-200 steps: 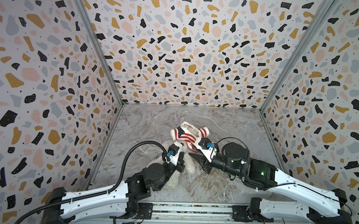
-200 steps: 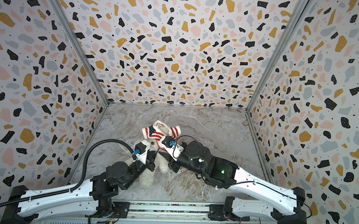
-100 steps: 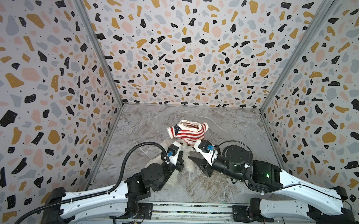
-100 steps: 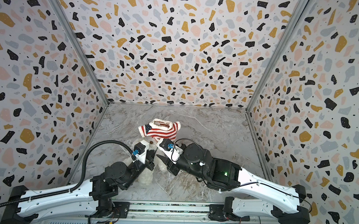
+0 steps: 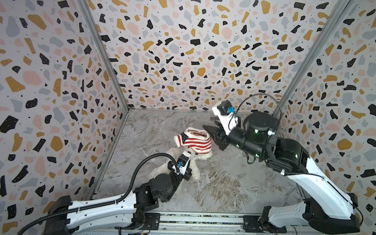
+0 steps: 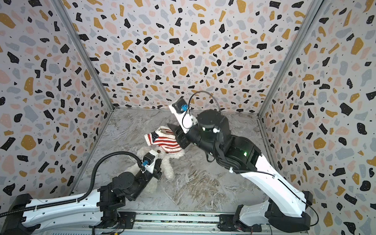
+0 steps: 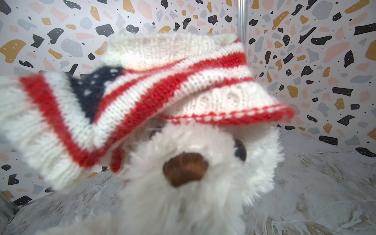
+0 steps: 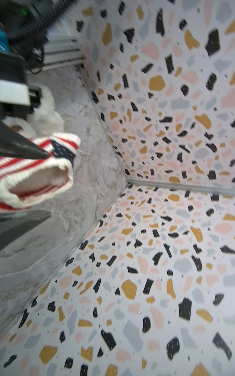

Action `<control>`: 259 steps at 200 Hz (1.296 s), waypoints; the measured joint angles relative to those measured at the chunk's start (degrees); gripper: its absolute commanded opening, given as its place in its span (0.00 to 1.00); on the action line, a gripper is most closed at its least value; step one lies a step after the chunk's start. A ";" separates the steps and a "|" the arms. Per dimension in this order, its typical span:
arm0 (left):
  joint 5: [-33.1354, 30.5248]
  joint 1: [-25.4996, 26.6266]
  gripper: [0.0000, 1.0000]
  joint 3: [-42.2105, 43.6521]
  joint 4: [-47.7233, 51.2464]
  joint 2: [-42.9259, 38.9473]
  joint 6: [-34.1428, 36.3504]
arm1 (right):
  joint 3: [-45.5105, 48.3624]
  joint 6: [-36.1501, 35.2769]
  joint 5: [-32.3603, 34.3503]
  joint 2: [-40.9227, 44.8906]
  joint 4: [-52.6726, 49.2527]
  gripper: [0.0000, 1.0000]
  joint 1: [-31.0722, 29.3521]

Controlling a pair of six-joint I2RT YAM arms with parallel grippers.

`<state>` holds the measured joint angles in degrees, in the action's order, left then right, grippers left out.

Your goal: Dress the teddy bear

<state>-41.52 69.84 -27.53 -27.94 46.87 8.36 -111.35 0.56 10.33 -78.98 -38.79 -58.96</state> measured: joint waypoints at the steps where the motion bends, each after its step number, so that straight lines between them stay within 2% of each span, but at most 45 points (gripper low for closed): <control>1: 0.02 0.00 0.00 0.04 -0.04 0.02 0.02 | -0.42 0.00 -0.11 -0.26 -0.35 0.38 0.26; 16: 0.02 0.00 0.00 0.28 -0.37 0.22 0.13 | -9.55 -0.22 -2.05 -6.29 -6.10 0.35 4.22; 30: 0.02 0.00 0.00 0.55 -0.48 0.26 0.24 | -17.49 -0.79 -3.76 -12.20 -11.26 0.34 5.57; 45: 0.02 0.00 0.00 0.76 -0.46 0.28 0.35 | -21.66 -1.40 -5.38 -16.76 -14.84 0.33 6.21; 99: 0.02 0.00 0.00 0.90 -0.48 0.33 0.90 | -16.90 -2.38 -13.22 -20.09 -22.53 0.26 8.07; 164: 0.02 0.00 0.00 1.79 0.07 0.35 1.09 | -10.19 -1.90 -20.44 -17.68 -23.45 0.23 8.20; 204: 0.02 0.00 0.00 1.79 0.81 0.33 1.16 | -4.59 -1.11 -23.89 -14.91 -22.86 0.28 8.04; 236: 0.02 0.00 0.00 1.81 0.92 0.28 1.38 | -4.20 -0.79 -25.97 -13.70 -22.45 0.34 7.23; 259: 0.00 0.00 0.00 2.21 0.94 -0.07 1.53 | -4.20 -0.79 -27.10 -13.22 -22.47 0.35 6.05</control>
<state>-41.52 69.84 -25.32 -27.00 46.81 9.89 -115.55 -0.23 -16.78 -92.20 -61.25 -52.90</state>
